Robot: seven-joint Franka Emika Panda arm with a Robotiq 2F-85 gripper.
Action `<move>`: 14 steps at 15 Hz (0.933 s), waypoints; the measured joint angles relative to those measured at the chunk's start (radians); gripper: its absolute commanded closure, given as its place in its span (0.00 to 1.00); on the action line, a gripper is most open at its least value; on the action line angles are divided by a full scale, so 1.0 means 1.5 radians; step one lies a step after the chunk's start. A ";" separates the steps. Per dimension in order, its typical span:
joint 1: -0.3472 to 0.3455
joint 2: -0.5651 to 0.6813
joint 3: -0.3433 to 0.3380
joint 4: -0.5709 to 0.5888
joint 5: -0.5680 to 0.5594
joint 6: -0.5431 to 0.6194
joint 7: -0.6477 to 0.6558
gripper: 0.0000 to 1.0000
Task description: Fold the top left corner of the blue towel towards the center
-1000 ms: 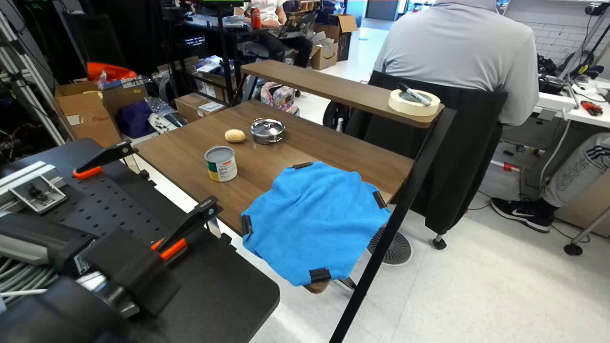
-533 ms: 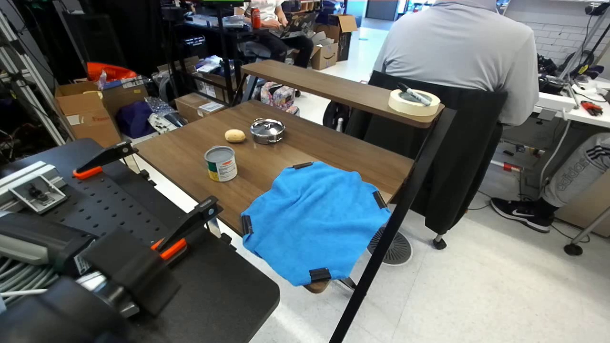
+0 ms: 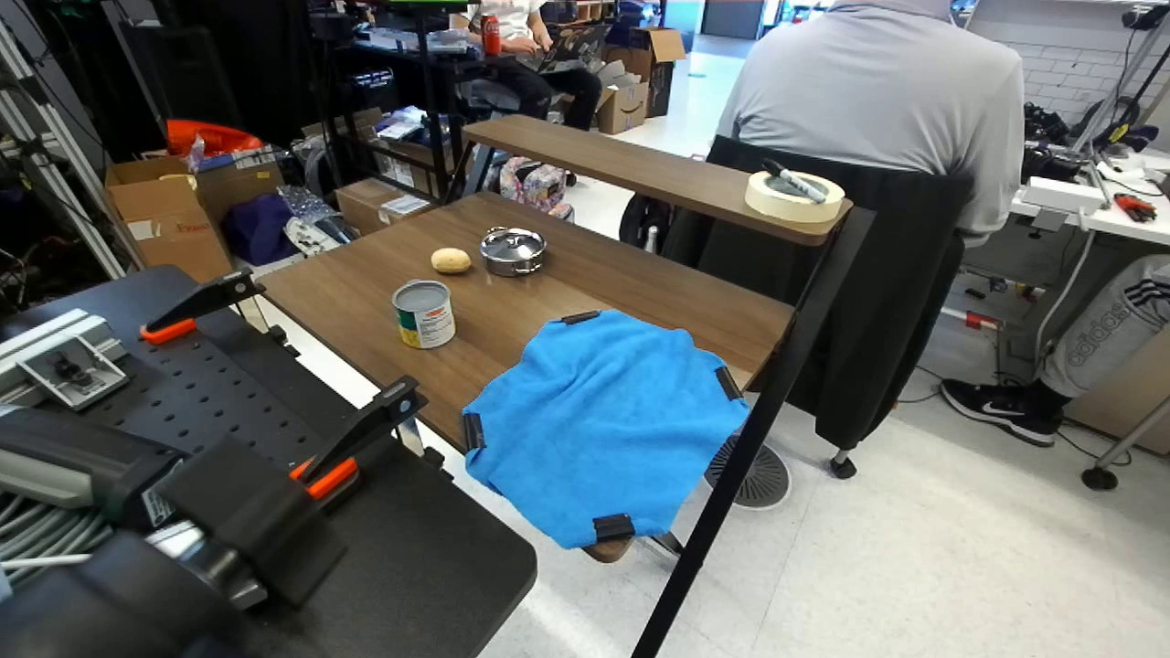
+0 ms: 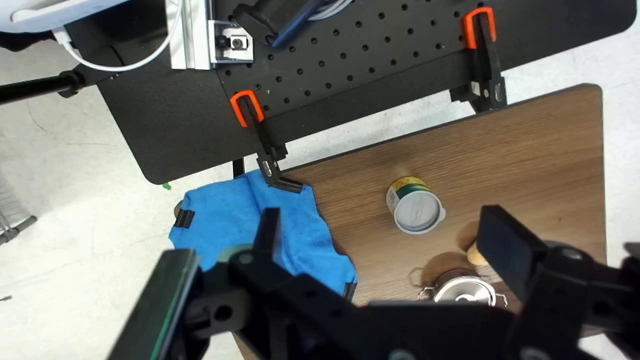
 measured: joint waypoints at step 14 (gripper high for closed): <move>0.016 0.378 0.025 0.179 0.168 0.289 0.242 0.00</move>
